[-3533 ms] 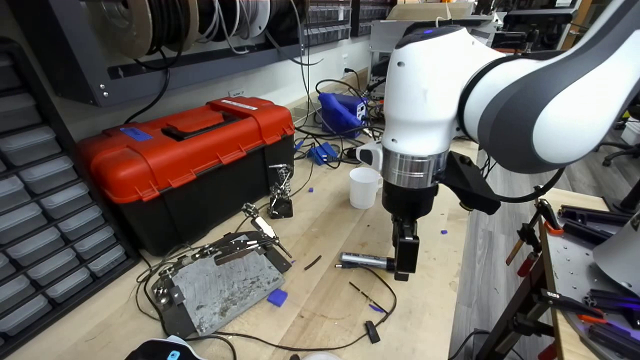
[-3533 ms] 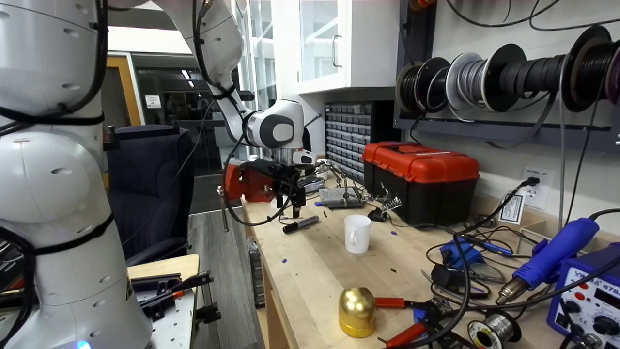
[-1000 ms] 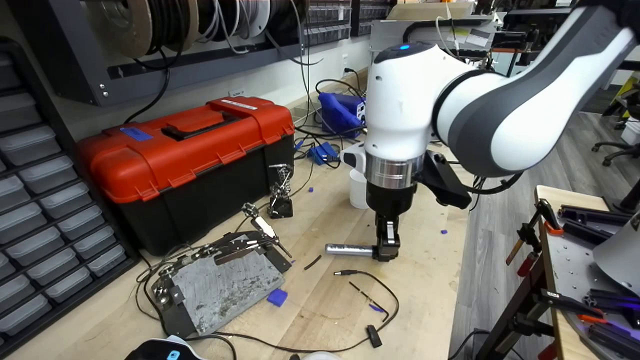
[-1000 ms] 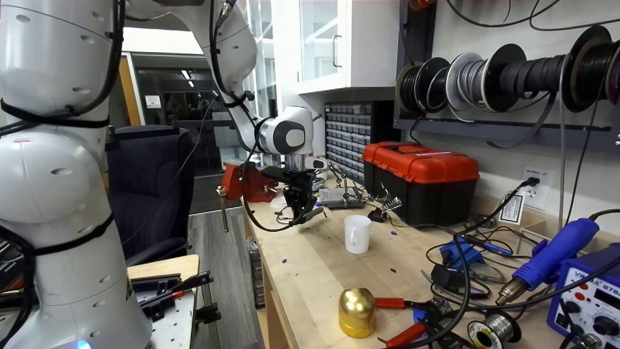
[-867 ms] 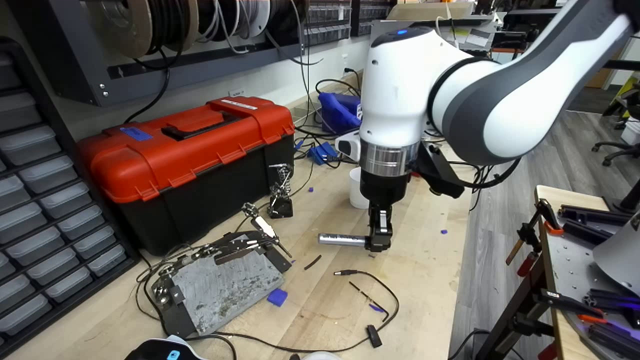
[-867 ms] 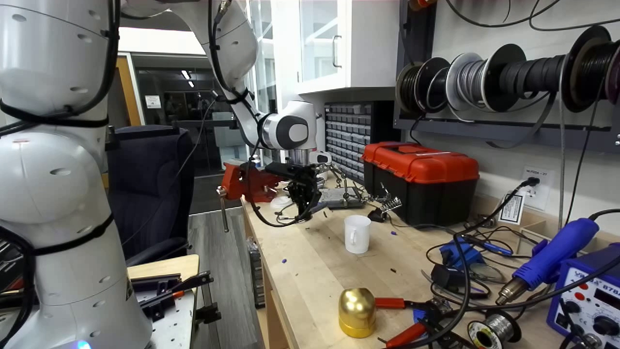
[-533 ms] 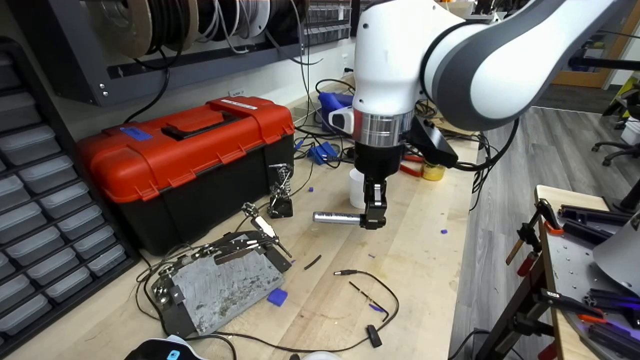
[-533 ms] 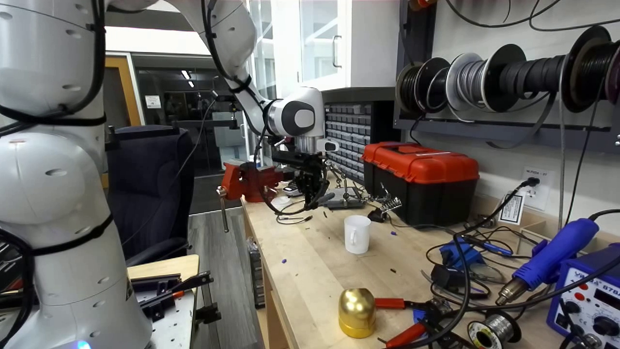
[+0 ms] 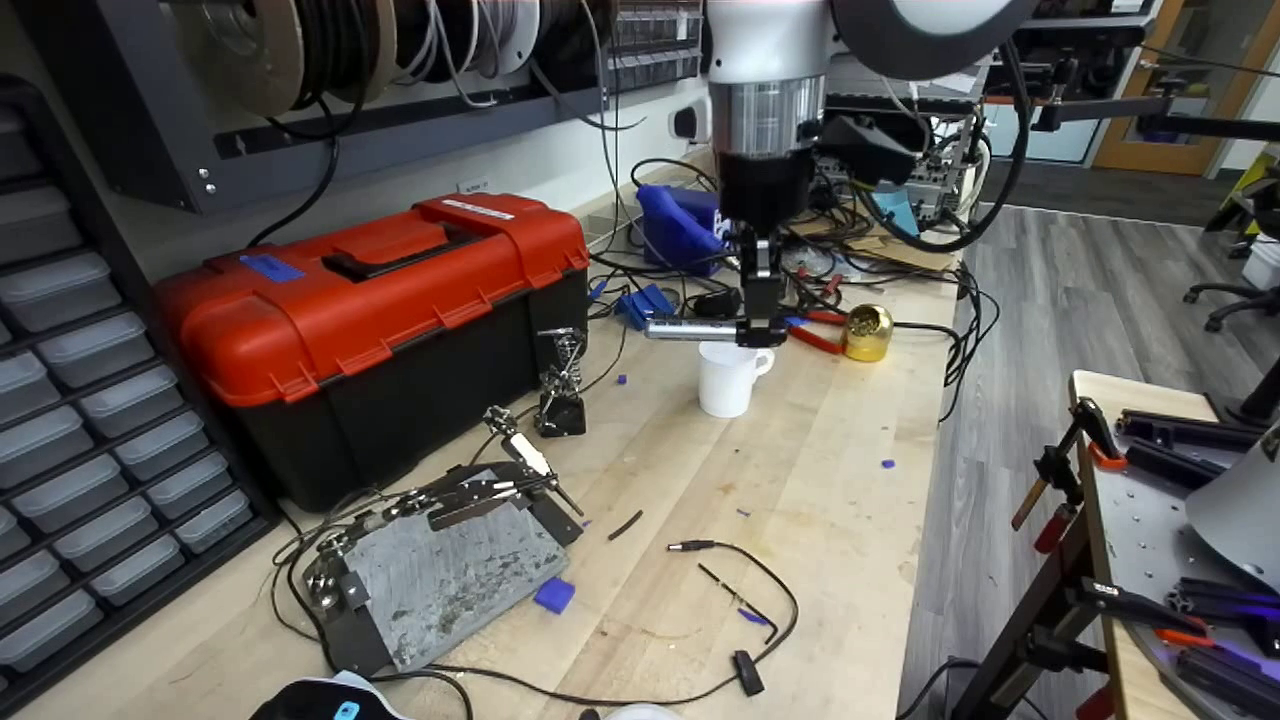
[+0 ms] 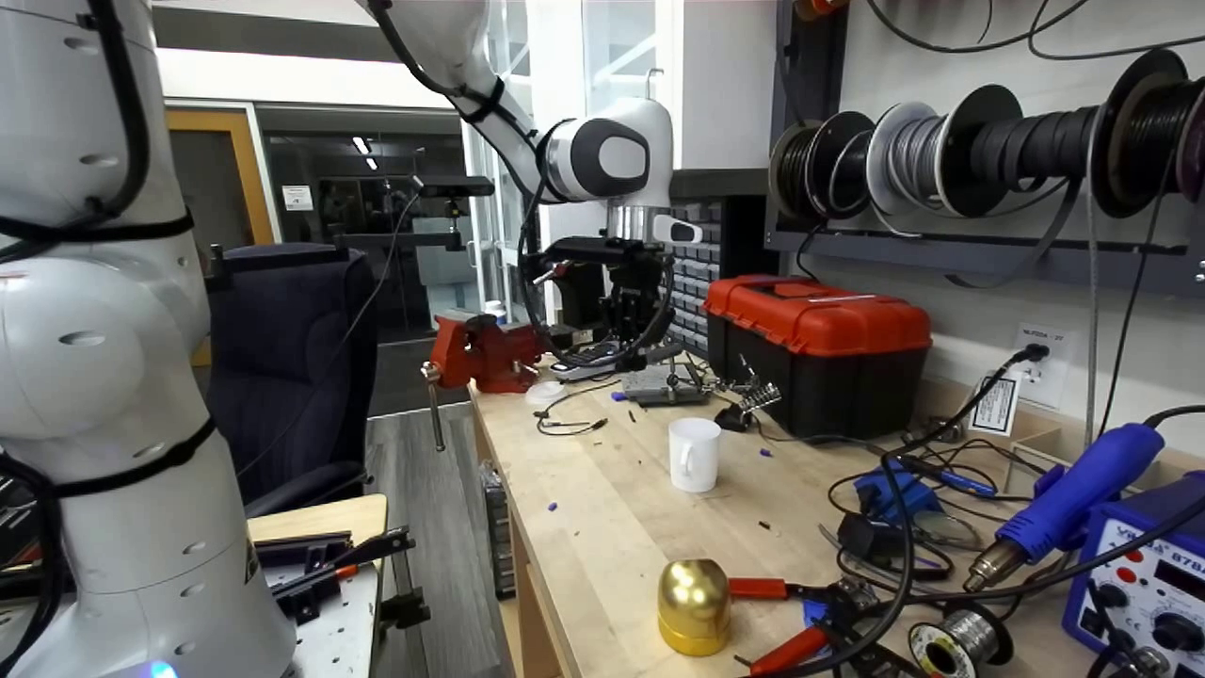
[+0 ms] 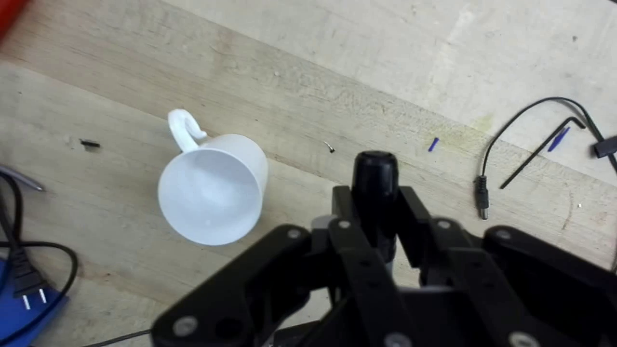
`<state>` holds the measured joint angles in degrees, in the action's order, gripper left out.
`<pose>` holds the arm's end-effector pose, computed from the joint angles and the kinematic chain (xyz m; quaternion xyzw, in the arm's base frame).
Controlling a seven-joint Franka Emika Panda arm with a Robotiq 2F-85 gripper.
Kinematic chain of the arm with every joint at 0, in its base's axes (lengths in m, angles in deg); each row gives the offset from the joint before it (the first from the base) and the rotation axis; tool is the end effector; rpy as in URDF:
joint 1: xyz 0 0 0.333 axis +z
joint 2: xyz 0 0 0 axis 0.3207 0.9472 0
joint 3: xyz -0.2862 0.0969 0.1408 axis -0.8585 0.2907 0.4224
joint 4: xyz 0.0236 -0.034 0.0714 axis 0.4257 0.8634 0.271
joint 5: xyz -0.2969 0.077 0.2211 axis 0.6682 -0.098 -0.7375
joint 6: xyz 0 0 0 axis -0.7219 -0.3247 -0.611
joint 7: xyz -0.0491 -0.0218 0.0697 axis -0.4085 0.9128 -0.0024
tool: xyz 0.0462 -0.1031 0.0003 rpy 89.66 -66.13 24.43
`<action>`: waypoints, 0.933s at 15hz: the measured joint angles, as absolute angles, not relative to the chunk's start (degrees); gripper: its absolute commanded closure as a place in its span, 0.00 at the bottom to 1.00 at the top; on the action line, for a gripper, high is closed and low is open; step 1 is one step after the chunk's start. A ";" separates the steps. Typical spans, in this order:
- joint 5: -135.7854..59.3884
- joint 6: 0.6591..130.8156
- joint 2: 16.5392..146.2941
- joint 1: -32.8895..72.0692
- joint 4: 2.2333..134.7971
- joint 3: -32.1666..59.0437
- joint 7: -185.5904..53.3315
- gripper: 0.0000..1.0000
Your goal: Put the marker inside the mug cup
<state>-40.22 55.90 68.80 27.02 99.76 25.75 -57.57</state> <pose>0.5078 0.1508 0.3841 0.9827 0.1836 -0.0234 0.0042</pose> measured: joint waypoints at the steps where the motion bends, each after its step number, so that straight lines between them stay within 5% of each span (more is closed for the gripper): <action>1: -40.22 53.04 68.36 26.67 98.70 25.32 -57.04 0.94; 14: -37.98 22.31 69.61 24.85 87.94 22.08 -52.25 0.94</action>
<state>-37.98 22.31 69.61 24.85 87.94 22.08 -52.25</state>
